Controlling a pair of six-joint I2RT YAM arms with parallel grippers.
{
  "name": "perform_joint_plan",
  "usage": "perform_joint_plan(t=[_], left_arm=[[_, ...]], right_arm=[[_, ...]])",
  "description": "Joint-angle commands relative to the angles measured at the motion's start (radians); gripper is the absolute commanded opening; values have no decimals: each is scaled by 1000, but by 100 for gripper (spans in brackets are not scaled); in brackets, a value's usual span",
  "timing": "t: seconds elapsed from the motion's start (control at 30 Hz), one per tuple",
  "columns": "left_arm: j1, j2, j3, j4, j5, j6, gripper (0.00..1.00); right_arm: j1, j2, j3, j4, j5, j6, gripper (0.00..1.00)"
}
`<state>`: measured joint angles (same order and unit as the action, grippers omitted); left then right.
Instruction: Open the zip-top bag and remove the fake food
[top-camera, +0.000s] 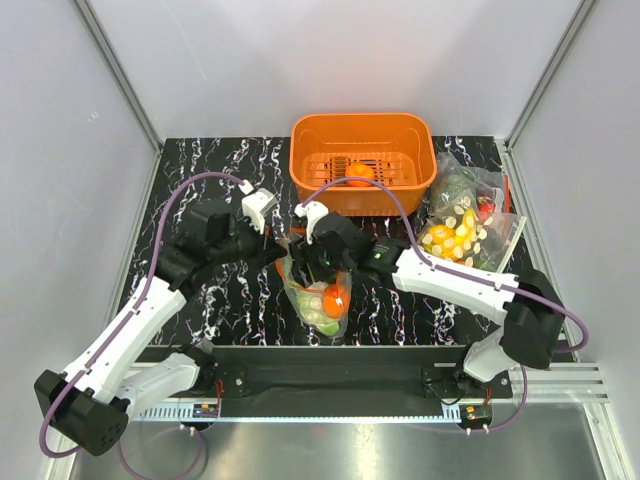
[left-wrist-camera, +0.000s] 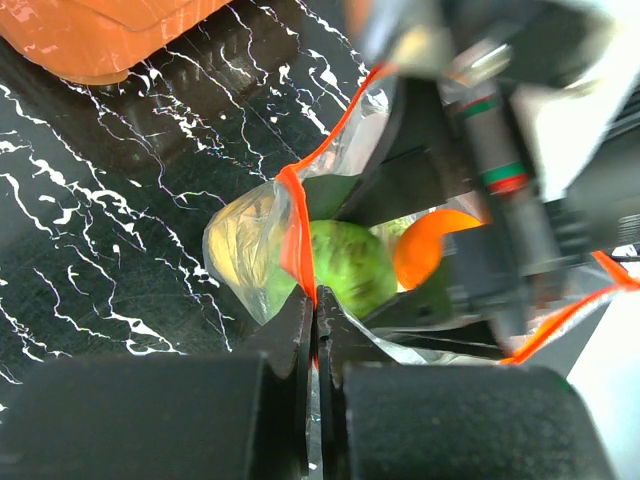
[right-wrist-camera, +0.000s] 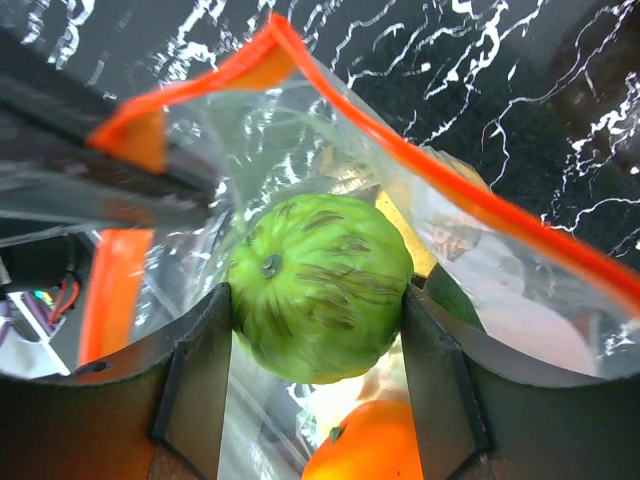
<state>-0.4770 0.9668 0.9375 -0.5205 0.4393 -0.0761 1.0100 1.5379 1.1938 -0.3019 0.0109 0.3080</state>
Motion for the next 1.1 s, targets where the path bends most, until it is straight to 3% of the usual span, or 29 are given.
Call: perform_joint_plan(t=[0.0,0.43,0.9,1.07], left_arm=[[-2,6,11,53,-4,-2,0],[-3,18,12,47,-25,-13,0],[-3,16,14,47,-20,-13,0],[-2,13,14,47,-20,-11,0]], right_arm=[[2,-67,32,-9,14,14,0],[2,-229,40,-68,-78,-40,0],[-7,-380,64,-60,40,-67,0],[-100,-400,101,-146,77,-105,0]])
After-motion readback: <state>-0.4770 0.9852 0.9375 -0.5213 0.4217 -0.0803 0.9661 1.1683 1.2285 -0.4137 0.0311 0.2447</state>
